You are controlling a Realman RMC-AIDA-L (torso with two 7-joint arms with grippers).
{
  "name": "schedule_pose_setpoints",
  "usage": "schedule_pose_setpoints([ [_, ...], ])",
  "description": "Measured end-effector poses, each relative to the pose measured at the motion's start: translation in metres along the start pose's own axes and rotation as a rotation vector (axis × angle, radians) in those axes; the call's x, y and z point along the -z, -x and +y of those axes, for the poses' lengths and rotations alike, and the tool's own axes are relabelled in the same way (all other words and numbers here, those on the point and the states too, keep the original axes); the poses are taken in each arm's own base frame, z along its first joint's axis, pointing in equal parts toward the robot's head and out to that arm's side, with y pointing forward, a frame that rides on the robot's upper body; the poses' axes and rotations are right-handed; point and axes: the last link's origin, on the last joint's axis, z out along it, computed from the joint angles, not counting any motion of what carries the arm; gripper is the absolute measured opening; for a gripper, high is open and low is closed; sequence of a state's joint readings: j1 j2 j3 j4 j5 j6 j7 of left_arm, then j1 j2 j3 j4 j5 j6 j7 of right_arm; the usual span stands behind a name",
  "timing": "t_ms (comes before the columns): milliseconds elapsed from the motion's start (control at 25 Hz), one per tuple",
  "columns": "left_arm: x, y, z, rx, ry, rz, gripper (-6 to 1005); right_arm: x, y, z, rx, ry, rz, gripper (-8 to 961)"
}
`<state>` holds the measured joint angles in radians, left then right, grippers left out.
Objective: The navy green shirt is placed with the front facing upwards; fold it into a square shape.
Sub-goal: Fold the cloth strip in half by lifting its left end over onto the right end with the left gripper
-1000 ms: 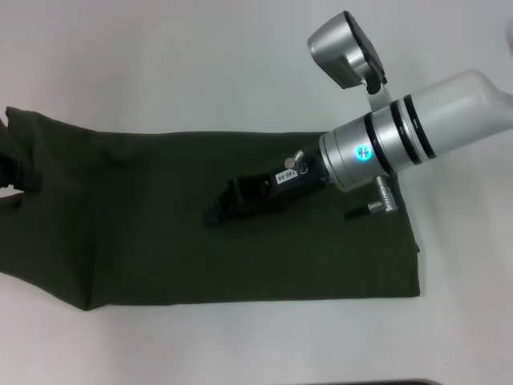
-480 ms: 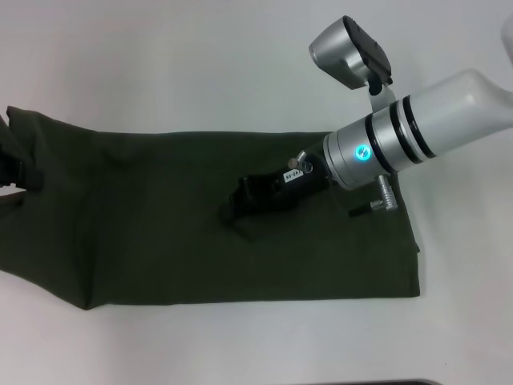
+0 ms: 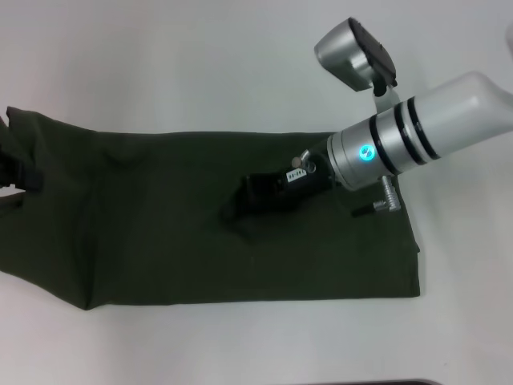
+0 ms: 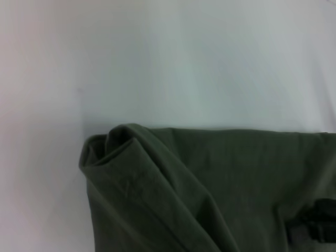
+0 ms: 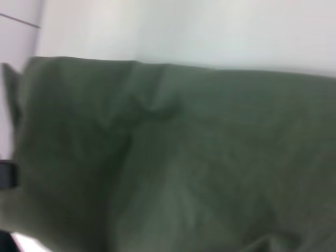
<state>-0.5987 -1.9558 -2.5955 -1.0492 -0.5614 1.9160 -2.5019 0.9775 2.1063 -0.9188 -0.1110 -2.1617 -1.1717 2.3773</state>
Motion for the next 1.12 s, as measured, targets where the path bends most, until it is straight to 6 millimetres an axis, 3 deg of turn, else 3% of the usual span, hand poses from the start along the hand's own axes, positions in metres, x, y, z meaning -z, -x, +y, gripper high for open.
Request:
schedule_pose_setpoints([
  [200, 0.000, 0.000, 0.000, 0.001, 0.000, 0.000, 16, 0.006, -0.002, 0.012, 0.006, 0.119, -0.009, 8],
  [560, -0.003, -0.001, 0.002, -0.004, 0.006, -0.001, 17, -0.017, -0.014, 0.024, 0.039, 0.123, 0.063, 8],
  [1120, -0.004, 0.001, 0.003, -0.003, 0.010, -0.004, 17, -0.021, -0.005, 0.006, 0.026, -0.011, -0.006, 9],
])
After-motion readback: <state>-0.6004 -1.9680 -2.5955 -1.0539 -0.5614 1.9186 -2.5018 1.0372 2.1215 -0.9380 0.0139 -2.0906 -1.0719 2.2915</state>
